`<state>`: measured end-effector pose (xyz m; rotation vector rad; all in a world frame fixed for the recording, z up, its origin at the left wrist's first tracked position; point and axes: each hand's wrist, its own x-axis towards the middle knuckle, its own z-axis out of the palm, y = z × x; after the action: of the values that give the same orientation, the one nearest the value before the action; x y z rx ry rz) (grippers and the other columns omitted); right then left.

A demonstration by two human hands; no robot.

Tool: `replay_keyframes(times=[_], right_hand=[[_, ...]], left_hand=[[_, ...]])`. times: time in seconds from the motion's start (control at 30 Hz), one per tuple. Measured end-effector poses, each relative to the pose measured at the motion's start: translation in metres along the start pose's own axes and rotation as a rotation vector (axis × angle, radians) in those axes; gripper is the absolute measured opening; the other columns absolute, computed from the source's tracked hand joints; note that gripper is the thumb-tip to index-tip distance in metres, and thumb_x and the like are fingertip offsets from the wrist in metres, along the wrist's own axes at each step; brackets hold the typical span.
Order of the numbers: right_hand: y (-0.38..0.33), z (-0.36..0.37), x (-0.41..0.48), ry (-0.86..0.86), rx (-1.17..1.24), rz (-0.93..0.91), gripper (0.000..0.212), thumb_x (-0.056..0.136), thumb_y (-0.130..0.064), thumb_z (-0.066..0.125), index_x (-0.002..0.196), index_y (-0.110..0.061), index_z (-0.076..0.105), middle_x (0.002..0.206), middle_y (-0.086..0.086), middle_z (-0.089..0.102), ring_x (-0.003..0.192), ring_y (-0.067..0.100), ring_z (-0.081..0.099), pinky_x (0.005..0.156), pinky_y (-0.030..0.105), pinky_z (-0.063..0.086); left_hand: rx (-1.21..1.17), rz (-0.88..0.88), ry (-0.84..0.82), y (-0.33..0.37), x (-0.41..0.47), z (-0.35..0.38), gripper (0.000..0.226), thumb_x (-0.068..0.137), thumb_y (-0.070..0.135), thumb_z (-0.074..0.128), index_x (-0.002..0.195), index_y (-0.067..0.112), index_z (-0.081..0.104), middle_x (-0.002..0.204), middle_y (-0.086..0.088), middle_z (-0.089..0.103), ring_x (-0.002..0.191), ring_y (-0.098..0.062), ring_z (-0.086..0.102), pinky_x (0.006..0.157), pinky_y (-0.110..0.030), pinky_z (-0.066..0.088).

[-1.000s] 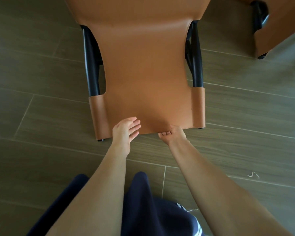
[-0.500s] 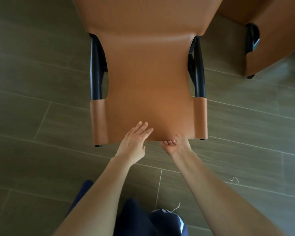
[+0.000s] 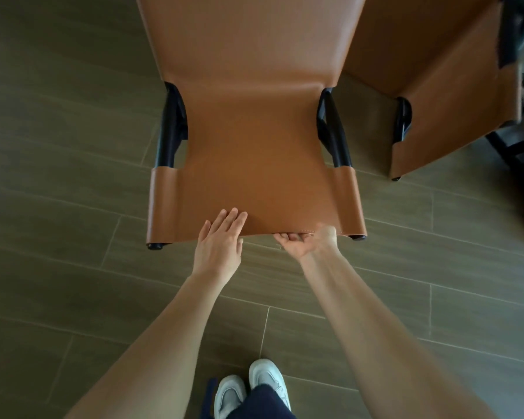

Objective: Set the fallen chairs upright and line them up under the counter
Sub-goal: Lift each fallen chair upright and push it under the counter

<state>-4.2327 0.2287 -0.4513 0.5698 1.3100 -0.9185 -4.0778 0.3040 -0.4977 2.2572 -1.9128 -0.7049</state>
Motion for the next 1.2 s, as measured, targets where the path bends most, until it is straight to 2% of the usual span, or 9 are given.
replay_keyframes(times=[0.13,0.27,0.47,0.7,0.83,0.93,1.03,1.1,1.2], right_hand=[[-0.019,0.050,-0.049,-0.038,-0.054,-0.011,0.040,0.105,-0.023,0.033,0.137,0.000,0.042,0.128,0.021,0.055,0.120,0.039,0.055,0.103,0.059,0.043],[-0.040,0.106,-0.088,-0.065,-0.080,-0.034,0.031,0.102,-0.024,0.048,0.126,-0.006,0.041,0.105,0.021,0.053,0.122,0.039,0.053,0.105,0.057,0.040],[-0.067,0.175,-0.122,-0.062,-0.103,-0.021,0.040,0.106,-0.012,0.035,0.144,0.001,0.034,0.147,0.019,0.043,0.137,0.038,0.041,0.112,0.057,0.029],[-0.106,0.253,-0.155,-0.099,-0.131,-0.094,0.036,0.106,-0.007,0.030,0.139,0.005,0.036,0.147,0.022,0.041,0.137,0.042,0.039,0.101,0.067,0.031],[-0.117,0.295,-0.169,-0.117,-0.228,-0.189,0.035,0.104,-0.003,0.036,0.139,-0.001,0.036,0.138,0.022,0.049,0.126,0.042,0.051,0.088,0.064,0.047],[-0.122,0.318,-0.173,-0.146,-0.330,-0.273,0.035,0.104,-0.005,0.038,0.140,-0.004,0.037,0.116,0.017,0.058,0.096,0.035,0.064,0.074,0.055,0.055],[-0.136,0.350,-0.180,-0.160,-0.451,-0.332,0.026,0.104,-0.005,0.041,0.130,-0.006,0.042,0.103,0.013,0.059,0.079,0.028,0.065,0.062,0.043,0.058],[-0.148,0.371,-0.183,-0.155,-0.506,-0.357,0.016,0.103,-0.004,0.042,0.118,-0.007,0.045,0.108,0.013,0.060,0.078,0.028,0.068,0.063,0.041,0.061],[-0.161,0.404,-0.189,-0.157,-0.559,-0.379,0.009,0.102,-0.003,0.044,0.106,-0.011,0.048,0.096,0.007,0.061,0.067,0.026,0.071,0.068,0.041,0.062]], left_hand=[[0.024,-0.008,0.039,0.021,0.027,-0.068,0.052,0.103,0.019,0.042,0.152,0.027,0.026,0.160,0.007,0.022,0.148,-0.011,0.013,0.121,-0.035,0.011],[0.042,0.027,0.103,0.033,0.058,-0.133,0.048,0.101,0.020,0.048,0.147,0.028,0.039,0.154,0.008,0.035,0.145,-0.009,0.025,0.118,-0.032,0.019],[-0.048,0.046,0.139,0.049,0.098,-0.208,0.035,0.098,0.017,0.055,0.132,0.022,0.059,0.141,0.004,0.053,0.137,-0.011,0.041,0.115,-0.033,0.027],[-0.233,-0.042,0.161,0.068,0.159,-0.289,0.033,0.095,0.011,0.059,0.126,0.022,0.065,0.135,0.005,0.059,0.135,-0.010,0.044,0.116,-0.034,0.027],[-0.400,-0.131,0.083,0.078,0.198,-0.333,0.033,0.089,0.012,0.066,0.121,0.018,0.068,0.134,0.001,0.060,0.134,-0.013,0.045,0.115,-0.038,0.030],[-0.482,-0.140,0.037,0.077,0.221,-0.356,0.033,0.085,0.011,0.071,0.118,0.016,0.070,0.132,0.000,0.061,0.133,-0.011,0.045,0.110,-0.020,0.023],[-0.555,-0.192,0.023,0.082,0.249,-0.384,0.032,0.084,0.009,0.073,0.115,0.015,0.071,0.131,0.001,0.062,0.131,-0.009,0.046,0.102,-0.016,0.025],[-0.563,-0.204,0.015,0.085,0.267,-0.402,0.031,0.083,0.008,0.074,0.114,0.014,0.072,0.130,0.001,0.063,0.130,-0.009,0.047,0.107,-0.020,0.026],[-0.543,-0.210,-0.012,0.089,0.297,-0.428,0.031,0.082,0.010,0.075,0.113,0.014,0.072,0.131,0.001,0.062,0.130,-0.010,0.048,0.108,-0.021,0.027]])
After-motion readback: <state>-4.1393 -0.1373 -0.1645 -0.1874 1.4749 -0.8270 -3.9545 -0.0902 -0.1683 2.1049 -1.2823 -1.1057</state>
